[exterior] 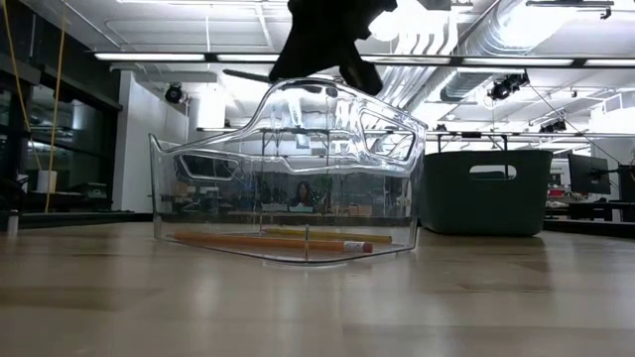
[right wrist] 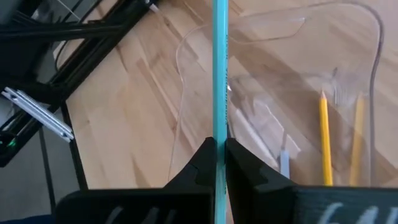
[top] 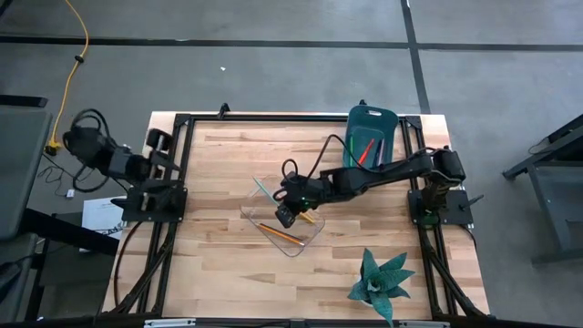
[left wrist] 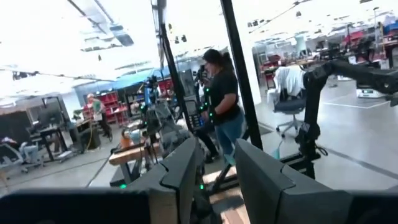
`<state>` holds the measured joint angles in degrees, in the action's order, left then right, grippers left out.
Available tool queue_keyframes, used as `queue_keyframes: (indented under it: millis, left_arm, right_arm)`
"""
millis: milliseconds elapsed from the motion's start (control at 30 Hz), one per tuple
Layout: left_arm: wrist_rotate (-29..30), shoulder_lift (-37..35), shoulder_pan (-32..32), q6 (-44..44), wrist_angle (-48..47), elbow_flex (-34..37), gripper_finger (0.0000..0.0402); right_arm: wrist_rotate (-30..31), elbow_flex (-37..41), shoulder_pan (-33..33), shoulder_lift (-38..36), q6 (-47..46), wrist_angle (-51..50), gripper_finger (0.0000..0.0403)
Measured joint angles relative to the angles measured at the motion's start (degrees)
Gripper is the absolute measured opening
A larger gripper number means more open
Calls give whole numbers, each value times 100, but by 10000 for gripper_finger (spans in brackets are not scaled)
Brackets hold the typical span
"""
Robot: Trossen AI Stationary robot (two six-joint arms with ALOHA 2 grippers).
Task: Sort pens & pencils
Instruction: Put the blue pencil into the transparent bin
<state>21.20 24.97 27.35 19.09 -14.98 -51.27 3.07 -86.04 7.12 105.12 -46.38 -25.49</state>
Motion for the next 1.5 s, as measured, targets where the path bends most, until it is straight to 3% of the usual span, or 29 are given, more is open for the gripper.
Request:
queue_keyframes:
  millis: [267, 433, 633, 1000, 1500]
  left_arm:
    - [106, -989, -2, -167, 1144, 1578, 101]
    - [285, -1574, -2, -286, 1237, 2193, 101]
    - [353, -2028, -2, -138, 1215, 2474, 91]
    - [1137, -2458, -1, -72, 833, 2936, 4]
    - [1323, -2457, 0, -688, -3, 3462, 4]
  right_arm:
    - [-28, 0, 53, 0, -394, -180, 0]
    - [-48, 0, 112, 0, -558, -489, 0]
    - [-220, 0, 120, 0, -720, -739, 0]
    - [-446, 0, 113, 118, -932, -981, 0]
    - [-708, 2, 89, 461, -963, -772, 22]
